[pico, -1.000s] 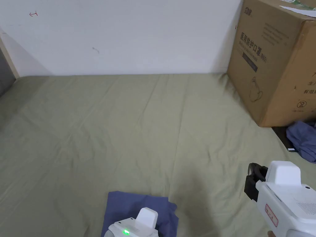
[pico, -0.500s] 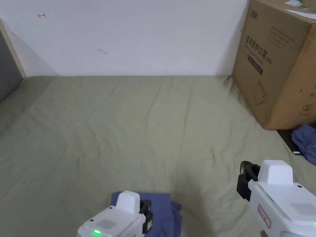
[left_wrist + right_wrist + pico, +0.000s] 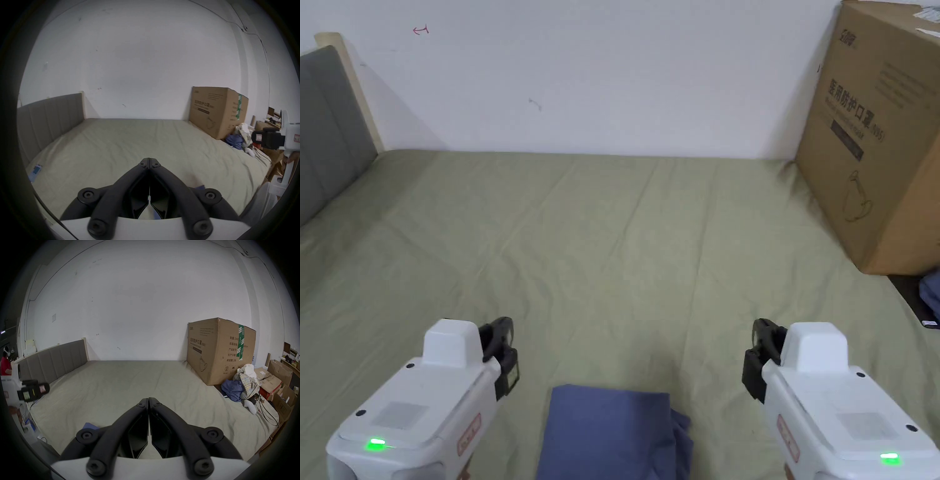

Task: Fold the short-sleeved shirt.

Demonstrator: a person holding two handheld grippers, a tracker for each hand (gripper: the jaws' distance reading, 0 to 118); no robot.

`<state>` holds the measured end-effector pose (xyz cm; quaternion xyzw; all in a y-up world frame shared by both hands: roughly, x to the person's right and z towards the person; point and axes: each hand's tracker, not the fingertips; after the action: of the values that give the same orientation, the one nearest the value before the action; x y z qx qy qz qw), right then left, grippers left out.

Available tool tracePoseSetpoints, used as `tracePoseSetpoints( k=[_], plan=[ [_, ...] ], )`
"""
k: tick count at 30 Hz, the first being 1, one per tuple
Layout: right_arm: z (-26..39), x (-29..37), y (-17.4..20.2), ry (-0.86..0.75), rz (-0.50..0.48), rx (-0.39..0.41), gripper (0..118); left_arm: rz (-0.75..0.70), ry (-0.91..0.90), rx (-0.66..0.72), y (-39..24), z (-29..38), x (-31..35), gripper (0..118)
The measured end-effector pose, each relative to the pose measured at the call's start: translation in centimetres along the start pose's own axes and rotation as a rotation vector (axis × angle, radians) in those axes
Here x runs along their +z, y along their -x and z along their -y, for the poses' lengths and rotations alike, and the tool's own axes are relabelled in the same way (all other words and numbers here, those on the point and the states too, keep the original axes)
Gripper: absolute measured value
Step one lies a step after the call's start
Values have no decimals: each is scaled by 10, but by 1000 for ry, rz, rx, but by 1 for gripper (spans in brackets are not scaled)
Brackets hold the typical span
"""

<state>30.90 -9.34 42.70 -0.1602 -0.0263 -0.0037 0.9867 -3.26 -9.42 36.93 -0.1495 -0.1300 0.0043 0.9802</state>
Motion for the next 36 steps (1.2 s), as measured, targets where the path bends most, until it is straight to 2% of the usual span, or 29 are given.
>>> tracePoseSetpoints(
  k=[9,14,20,21,23,26,28,29,30,31,33,35,36],
  plan=[
    [61,-48,62,149,-115,55,0,-62,-13,55,34,1,8,0],
    [111,-76,93,263,-137,89,0,-73,0,70,46,5,10,0],
    [178,-103,104,492,-119,107,0,-57,50,83,54,13,4,0],
    [187,-105,104,502,-107,114,0,-50,67,91,55,15,1,0],
    [182,-98,101,422,-103,63,0,-18,135,118,55,22,-8,2],
    [175,-104,97,482,-118,77,0,30,272,166,54,34,-28,13],
    [172,-105,95,489,-123,71,0,70,385,227,53,47,-46,31],
    [173,-104,94,487,-128,67,0,87,433,248,51,54,-54,43],
    [175,-103,93,481,-132,66,0,96,471,273,49,61,-62,61],
    [176,-103,93,476,-135,63,0,113,529,295,47,68,-71,68],
    [175,-102,92,474,-139,57,0,143,608,337,43,83,-87,74],
    [174,-103,90,480,-144,49,0,190,675,377,39,98,-102,88],
    [173,-103,90,481,-146,43,0,212,709,384,37,103,-108,91]
  ],
)
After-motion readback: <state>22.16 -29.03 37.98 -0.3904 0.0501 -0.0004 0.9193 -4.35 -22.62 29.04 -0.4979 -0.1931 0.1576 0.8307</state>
